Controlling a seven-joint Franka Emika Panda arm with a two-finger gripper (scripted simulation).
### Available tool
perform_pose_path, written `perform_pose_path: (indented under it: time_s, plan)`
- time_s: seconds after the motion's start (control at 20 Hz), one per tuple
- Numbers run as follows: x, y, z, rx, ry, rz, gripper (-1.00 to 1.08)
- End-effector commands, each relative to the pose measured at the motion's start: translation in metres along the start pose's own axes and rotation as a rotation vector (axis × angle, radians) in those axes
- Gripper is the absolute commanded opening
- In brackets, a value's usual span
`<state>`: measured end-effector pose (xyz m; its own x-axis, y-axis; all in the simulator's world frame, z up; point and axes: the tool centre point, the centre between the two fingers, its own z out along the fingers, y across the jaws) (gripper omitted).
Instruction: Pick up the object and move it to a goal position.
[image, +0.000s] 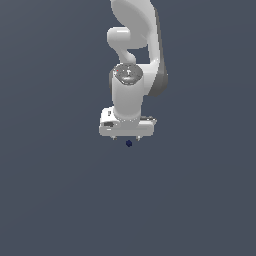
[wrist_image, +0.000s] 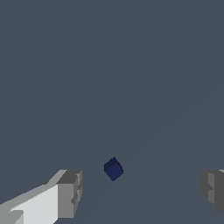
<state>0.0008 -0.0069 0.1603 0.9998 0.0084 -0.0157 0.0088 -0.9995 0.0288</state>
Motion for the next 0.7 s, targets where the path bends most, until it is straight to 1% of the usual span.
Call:
perform_pose_path:
  time_s: [0.0,0.45,0.65]
  plan:
    - [0.000,0.000,0.000,0.000,0.000,0.000,1.00]
    - [0.007,0.010,-0.009,0.014,0.021,-0.005,1.00]
    - [0.007,0.010,-0.009,0.014,0.021,-0.005,1.00]
